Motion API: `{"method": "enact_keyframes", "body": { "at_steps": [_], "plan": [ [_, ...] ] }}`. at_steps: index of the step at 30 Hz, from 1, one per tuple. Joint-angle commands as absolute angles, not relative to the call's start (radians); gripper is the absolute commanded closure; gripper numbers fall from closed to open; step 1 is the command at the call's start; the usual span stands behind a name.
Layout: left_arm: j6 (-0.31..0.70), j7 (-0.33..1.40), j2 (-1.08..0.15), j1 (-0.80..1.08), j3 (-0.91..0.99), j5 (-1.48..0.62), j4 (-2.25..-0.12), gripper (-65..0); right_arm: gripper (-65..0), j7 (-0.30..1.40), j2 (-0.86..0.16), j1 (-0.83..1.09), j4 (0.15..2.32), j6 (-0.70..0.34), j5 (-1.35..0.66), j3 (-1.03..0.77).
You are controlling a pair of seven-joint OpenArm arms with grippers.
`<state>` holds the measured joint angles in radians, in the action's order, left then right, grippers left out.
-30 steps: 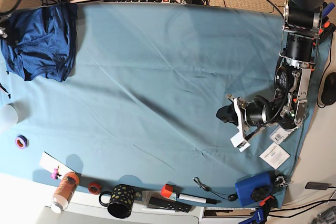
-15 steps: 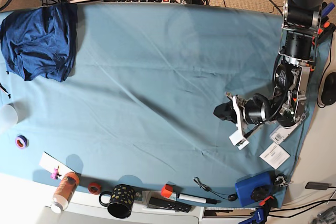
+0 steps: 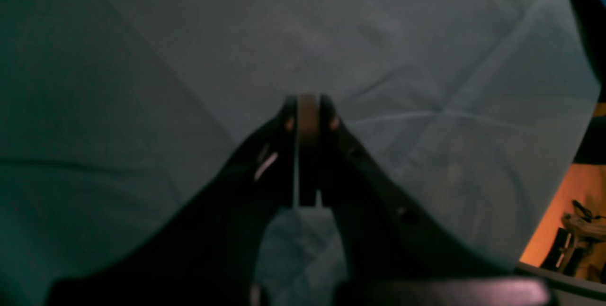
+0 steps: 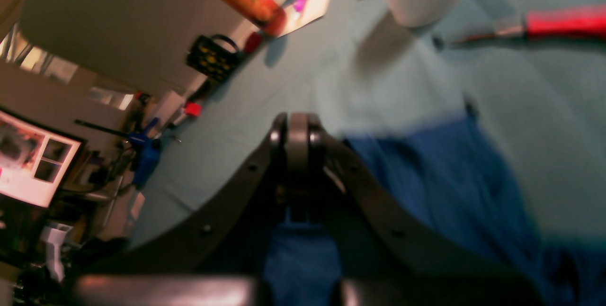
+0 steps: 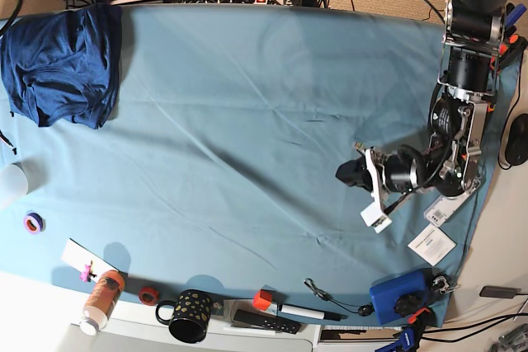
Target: Layout the t-shirt on the table in an organized manner, then fold the t-shirt properly
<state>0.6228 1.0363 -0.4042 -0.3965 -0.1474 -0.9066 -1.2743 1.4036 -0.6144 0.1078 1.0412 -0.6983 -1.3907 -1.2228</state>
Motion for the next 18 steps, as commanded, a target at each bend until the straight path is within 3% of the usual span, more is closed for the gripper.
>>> {"method": "enact_keyframes", "body": {
  "at_steps": [1,8,16,18],
  "plan": [
    [0.629,1.010,-0.410,-0.412,-0.141,-0.929,-1.290,0.0,0.0,1.396,-0.619,0.112,1.052,-0.698,-1.367,-1.225],
    [0.630,1.005,-0.408,-0.400,-0.141,-0.929,-1.290,0.0,0.0,1.229,-0.521,0.116,1.052,-0.698,-1.028,-1.225],
    [0.630,1.005,-0.408,-0.399,-0.141,-0.928,-1.290,0.0,0.0,1.077,-0.574,0.117,1.052,-0.698,-0.747,-1.225],
    [0.630,1.005,-0.408,-0.399,-0.141,-0.928,-1.290,0.0,0.0,1.026,-0.590,0.117,1.052,-0.645,-0.649,-1.225]
  ]
}}
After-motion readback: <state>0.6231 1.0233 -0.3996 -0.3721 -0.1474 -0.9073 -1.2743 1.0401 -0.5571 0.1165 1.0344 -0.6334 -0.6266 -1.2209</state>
